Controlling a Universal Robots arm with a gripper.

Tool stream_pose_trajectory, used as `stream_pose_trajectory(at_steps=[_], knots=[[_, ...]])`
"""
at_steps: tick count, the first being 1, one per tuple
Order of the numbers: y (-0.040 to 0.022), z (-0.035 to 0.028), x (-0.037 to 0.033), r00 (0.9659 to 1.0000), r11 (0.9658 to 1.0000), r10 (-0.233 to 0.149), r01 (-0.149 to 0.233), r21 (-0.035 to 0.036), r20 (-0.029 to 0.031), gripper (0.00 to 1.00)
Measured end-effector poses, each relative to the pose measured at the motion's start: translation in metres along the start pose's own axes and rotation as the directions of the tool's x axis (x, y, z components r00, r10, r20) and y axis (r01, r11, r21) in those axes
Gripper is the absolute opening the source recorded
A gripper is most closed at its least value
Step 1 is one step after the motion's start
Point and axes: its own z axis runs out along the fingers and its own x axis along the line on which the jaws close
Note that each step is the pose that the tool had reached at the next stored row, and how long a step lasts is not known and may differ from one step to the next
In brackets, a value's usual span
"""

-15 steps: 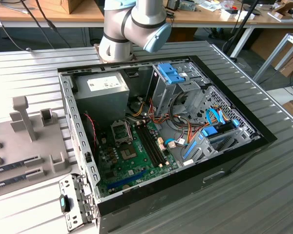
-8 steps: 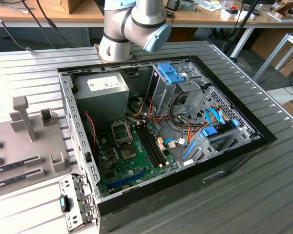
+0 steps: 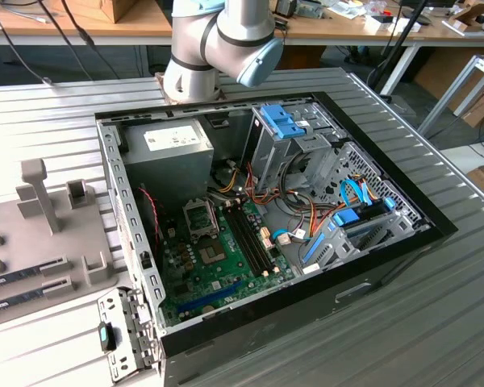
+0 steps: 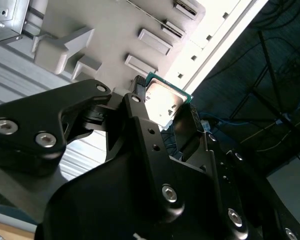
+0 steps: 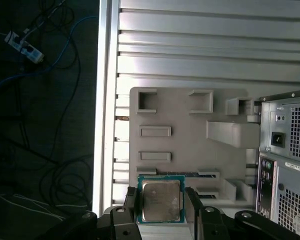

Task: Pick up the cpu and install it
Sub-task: 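Pick up the cpu and move it towards the insertion slot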

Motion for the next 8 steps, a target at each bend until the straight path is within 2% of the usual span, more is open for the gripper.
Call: stream_pose_trajectory(at_steps=[8], knots=[[0.0,-0.0014,-0.0001,1.0,1.0,0.0,0.0,0.0,-0.0001,0.47]])
